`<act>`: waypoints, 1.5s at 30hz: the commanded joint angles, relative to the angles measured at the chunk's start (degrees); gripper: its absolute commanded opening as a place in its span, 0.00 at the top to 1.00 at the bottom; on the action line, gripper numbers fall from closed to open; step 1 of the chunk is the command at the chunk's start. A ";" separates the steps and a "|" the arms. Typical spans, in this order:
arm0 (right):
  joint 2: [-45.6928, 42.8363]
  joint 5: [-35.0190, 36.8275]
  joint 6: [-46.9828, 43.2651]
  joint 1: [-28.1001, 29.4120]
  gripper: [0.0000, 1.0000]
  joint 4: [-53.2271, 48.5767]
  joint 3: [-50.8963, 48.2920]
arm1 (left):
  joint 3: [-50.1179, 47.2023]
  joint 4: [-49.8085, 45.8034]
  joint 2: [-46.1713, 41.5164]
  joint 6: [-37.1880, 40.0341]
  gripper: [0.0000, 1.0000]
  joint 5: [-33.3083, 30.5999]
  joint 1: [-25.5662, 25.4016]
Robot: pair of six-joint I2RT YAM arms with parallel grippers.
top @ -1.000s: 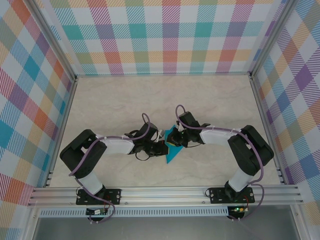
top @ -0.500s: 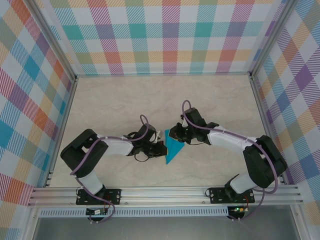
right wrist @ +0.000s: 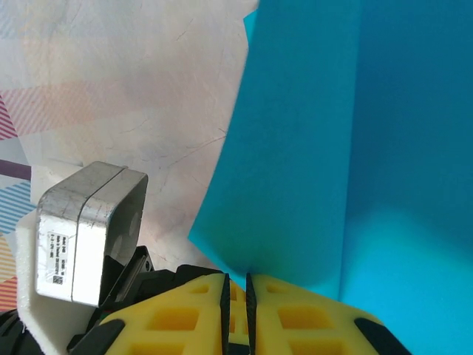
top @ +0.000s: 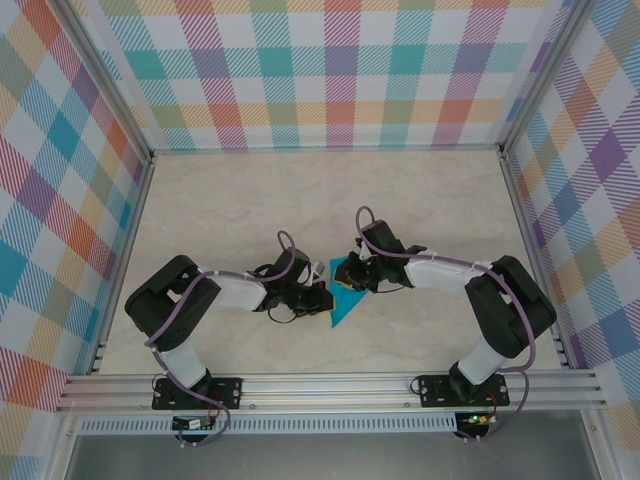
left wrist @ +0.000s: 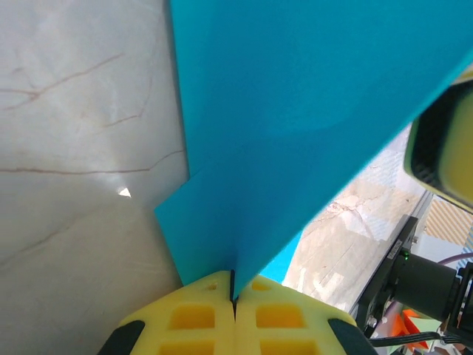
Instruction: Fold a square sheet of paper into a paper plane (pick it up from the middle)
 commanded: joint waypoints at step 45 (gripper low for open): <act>7.37 3.89 0.34 0.95 0.86 -2.37 5.94 | 4.77 -8.61 1.62 3.07 0.90 2.48 1.48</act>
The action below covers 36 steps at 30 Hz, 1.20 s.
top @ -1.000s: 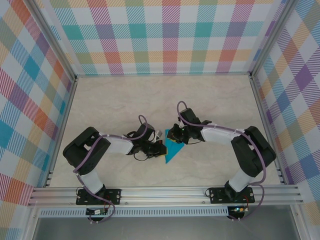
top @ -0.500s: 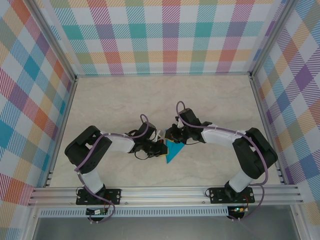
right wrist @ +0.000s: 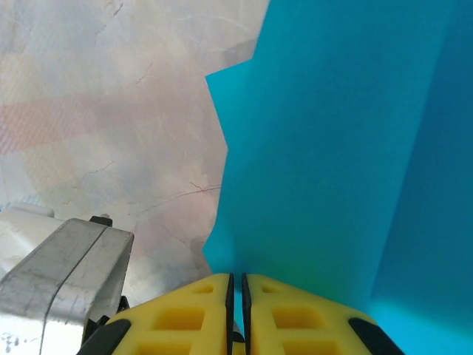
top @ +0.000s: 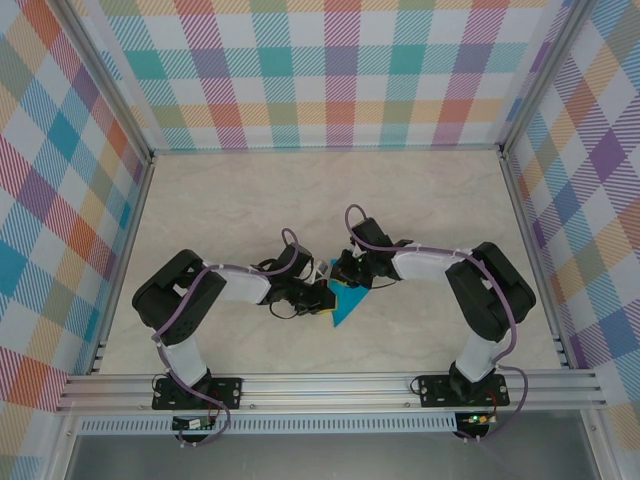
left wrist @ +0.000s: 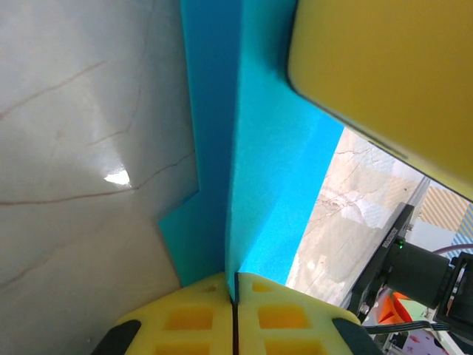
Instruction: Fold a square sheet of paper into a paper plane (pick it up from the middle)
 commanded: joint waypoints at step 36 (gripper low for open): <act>-9.59 4.93 -0.69 -0.14 0.82 -4.74 -1.92 | -3.97 8.95 1.09 -7.81 1.00 1.41 2.14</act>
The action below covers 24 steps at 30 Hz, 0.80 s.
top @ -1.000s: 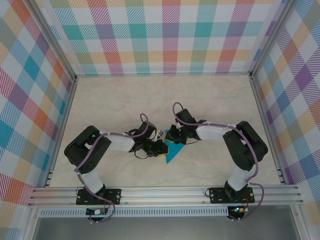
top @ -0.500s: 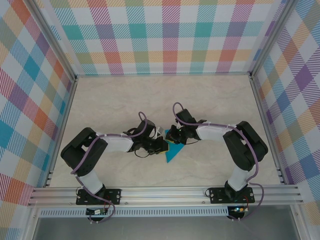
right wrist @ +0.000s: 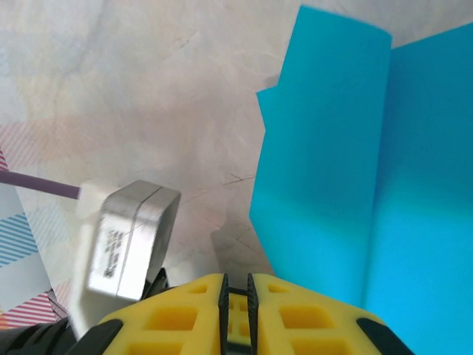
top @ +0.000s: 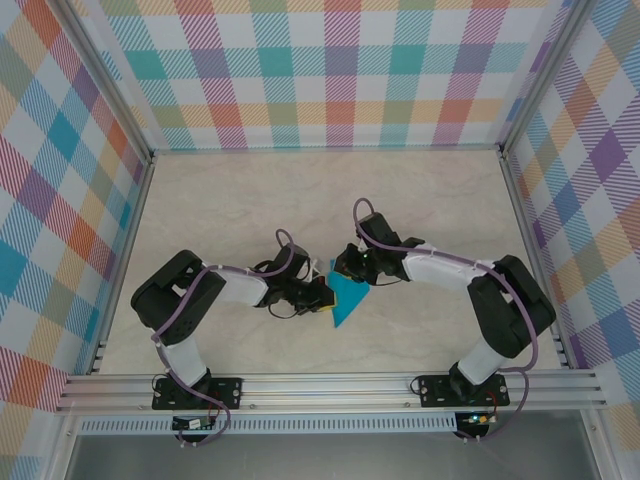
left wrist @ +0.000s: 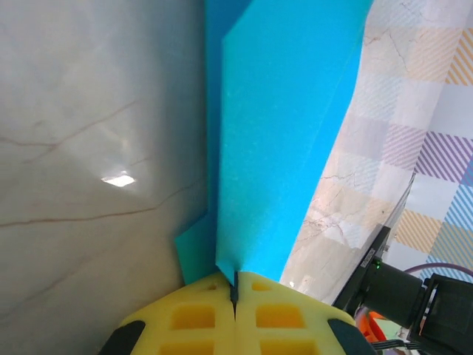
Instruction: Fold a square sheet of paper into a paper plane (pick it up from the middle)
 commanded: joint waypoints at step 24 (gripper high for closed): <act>1.93 -2.87 0.52 0.12 0.84 2.69 -1.06 | 3.85 -6.37 0.25 6.85 1.00 1.56 1.52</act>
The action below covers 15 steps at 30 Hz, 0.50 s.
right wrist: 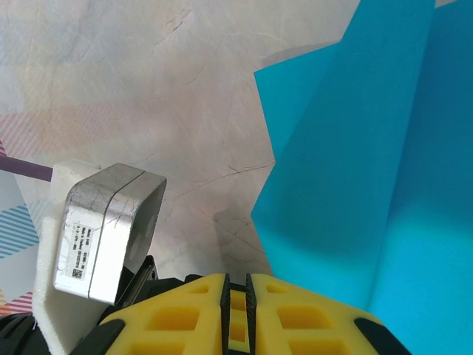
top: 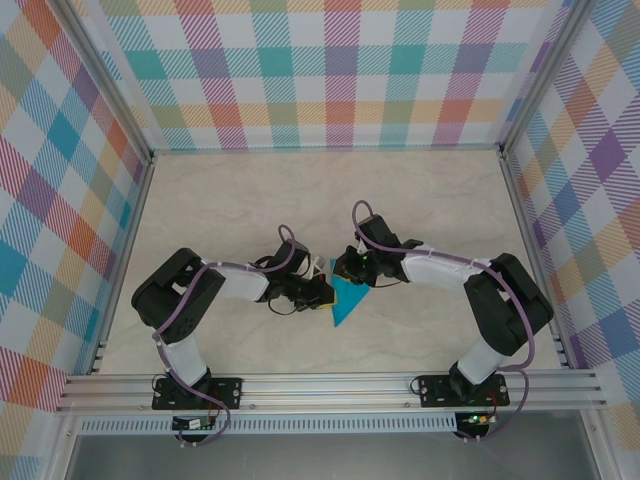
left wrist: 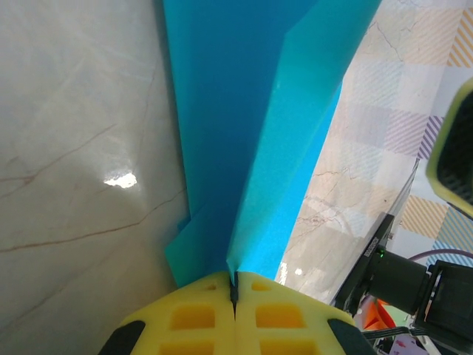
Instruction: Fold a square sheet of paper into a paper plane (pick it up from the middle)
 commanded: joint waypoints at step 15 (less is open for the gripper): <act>4.31 -4.85 -0.72 1.26 0.84 2.23 1.68 | 1.03 -0.14 2.49 1.95 1.00 1.29 0.71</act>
